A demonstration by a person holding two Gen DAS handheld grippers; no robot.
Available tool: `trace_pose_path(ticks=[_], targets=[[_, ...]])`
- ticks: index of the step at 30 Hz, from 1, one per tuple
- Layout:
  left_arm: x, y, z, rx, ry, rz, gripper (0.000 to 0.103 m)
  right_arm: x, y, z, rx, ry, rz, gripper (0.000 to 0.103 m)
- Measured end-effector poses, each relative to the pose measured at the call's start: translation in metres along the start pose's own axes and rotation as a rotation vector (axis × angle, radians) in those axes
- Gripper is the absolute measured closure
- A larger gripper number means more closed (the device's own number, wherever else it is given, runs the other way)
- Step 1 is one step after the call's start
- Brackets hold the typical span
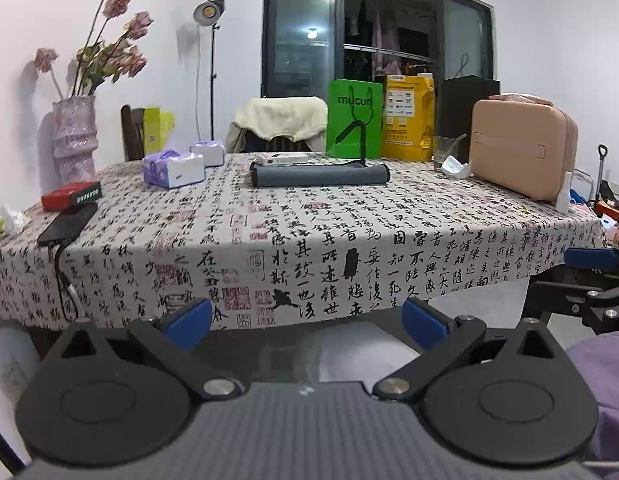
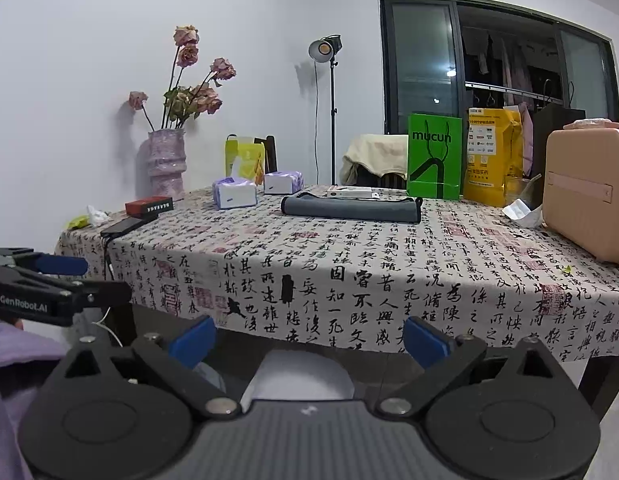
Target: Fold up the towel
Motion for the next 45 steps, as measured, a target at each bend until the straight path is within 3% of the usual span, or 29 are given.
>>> trace_pose_path(ticks=[14, 45], targets=[[0.006, 0.001, 0.013, 0.031, 0.019, -0.026, 0.0, -0.007, 0.001, 0.019, 0.041, -0.035, 0.025, 0.002], [0.007, 0.001, 0.013, 0.034, 0.014, -0.03, 0.0, -0.007, -0.004, 0.018, 0.027, -0.023, 0.006, 0.002]])
Point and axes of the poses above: each gripper's, at about its wrist camera, not at the fingertips, and z roughly against the way its jaws point, x to its right, y to its top, the point moved 7 cm from there along -z, roughly the way its jaws point, and after that the axes turned 1 degree about x, right-handed, at the moved point
